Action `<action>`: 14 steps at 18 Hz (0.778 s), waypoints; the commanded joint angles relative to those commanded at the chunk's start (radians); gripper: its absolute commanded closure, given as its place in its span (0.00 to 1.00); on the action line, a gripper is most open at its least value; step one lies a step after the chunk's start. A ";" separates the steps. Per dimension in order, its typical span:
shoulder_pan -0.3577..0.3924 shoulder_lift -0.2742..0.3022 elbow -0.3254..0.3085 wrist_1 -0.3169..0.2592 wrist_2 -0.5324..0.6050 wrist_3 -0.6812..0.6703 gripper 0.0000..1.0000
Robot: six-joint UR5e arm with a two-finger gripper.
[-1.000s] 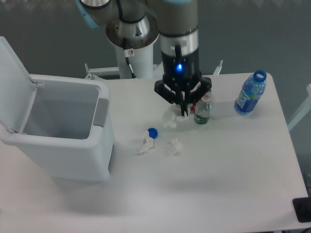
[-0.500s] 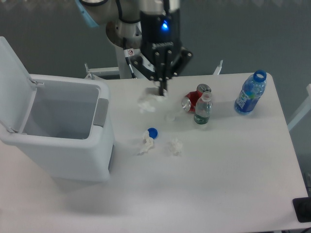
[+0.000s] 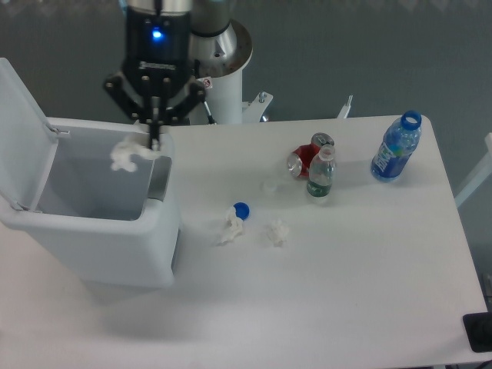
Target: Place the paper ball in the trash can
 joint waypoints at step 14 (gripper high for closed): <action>-0.065 -0.006 -0.022 0.008 0.003 0.052 0.38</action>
